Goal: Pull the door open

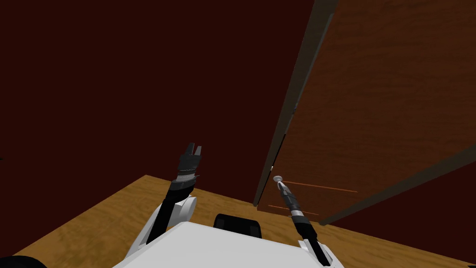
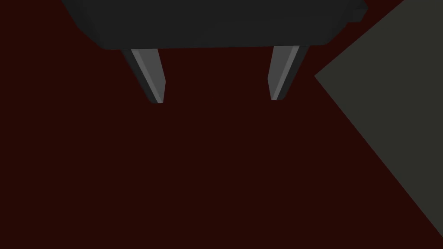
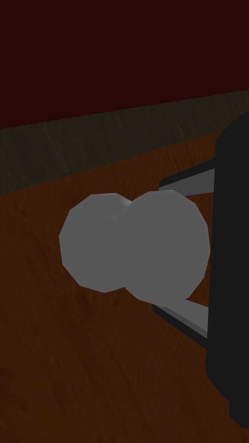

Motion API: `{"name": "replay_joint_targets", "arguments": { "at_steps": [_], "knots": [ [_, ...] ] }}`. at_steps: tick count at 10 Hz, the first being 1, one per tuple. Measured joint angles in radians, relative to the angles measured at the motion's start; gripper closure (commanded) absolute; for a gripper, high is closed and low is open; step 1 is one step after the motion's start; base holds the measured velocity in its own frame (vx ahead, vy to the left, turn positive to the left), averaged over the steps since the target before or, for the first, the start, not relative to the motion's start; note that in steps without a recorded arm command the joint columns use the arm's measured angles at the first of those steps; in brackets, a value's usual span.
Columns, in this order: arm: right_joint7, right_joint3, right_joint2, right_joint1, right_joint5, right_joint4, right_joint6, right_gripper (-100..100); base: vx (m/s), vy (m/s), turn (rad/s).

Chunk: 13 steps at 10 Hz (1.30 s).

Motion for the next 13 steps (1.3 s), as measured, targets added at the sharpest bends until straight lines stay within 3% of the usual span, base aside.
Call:
{"name": "replay_joint_targets", "arguments": {
  "at_steps": [13],
  "knots": [
    [-0.32, 0.038, -0.005, 0.001, -0.131, -0.017, 0.025, 100, -0.04, -0.025, 0.064]
  ]
}}
